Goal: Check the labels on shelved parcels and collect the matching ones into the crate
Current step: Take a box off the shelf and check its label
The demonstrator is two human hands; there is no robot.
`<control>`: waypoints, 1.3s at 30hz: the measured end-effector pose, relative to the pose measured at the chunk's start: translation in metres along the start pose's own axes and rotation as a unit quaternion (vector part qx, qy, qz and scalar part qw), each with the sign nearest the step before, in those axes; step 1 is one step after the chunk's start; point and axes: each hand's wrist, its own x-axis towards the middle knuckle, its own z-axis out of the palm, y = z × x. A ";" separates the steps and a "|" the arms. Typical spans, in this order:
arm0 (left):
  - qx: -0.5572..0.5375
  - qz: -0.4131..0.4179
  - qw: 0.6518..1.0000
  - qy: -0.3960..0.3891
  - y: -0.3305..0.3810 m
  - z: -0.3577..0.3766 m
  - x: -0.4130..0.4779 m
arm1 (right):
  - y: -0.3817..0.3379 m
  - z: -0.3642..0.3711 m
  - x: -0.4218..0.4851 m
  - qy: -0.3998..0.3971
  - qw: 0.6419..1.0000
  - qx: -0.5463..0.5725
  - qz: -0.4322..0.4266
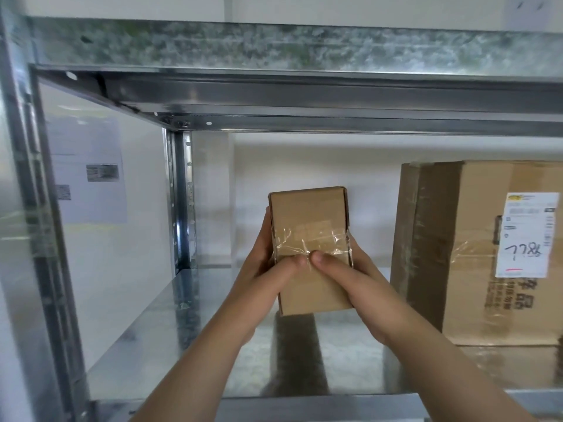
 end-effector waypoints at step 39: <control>0.018 0.041 0.999 -0.015 0.002 -0.031 0.013 | -0.009 -0.010 0.009 -0.085 0.987 0.087 0.108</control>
